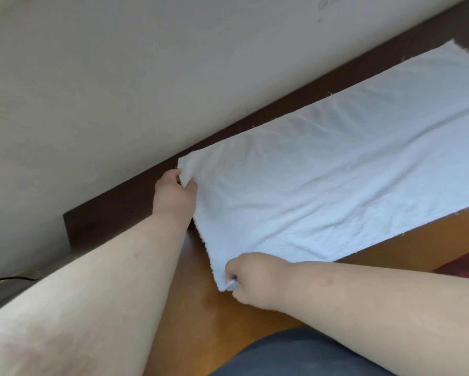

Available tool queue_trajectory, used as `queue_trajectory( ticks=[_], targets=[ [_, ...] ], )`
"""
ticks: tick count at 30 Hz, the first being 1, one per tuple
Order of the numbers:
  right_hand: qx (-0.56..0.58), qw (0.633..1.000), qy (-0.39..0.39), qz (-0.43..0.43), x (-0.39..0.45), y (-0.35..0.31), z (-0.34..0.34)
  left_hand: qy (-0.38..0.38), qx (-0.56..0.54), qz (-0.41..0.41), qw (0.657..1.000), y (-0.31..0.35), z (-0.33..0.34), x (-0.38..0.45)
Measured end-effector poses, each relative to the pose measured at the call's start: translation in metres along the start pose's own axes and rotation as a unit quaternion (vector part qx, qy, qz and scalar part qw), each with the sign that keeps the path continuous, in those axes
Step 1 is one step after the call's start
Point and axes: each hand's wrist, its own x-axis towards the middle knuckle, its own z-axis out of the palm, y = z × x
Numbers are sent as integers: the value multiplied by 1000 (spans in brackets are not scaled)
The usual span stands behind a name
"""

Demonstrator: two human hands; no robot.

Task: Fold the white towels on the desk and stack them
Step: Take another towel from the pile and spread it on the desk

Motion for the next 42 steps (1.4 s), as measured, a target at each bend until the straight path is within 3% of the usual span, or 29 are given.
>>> queue_trajectory(
  ticks=[3,5,9,13,17,21,29,35,39,42],
  targets=[
    [17,999,-27,-26,-9,0,1,27,-98,-72,992,12,6,6],
    [42,999,-18,-23,-15,5,-2,27,-107,-93,990,19,8,8],
    [97,995,35,0,-22,21,-8,-8,-15,-35,999,33,3,16],
    [193,975,98,57,-54,52,-14,-6,-7,30,1000,67,0,6],
    [260,945,146,132,-105,93,-32,1,3,105,995,124,6,-16],
    [345,899,209,168,-151,126,-49,19,12,123,992,183,11,-29],
    [495,827,254,86,-226,184,-68,1,30,155,987,299,45,-73],
    [492,830,260,30,-298,255,-93,7,3,136,991,391,95,-117],
    [498,815,294,34,-329,312,-107,6,-31,131,991,448,145,-134],
    [526,774,345,74,-332,350,-112,0,-1,163,987,484,189,-131]
  ],
)
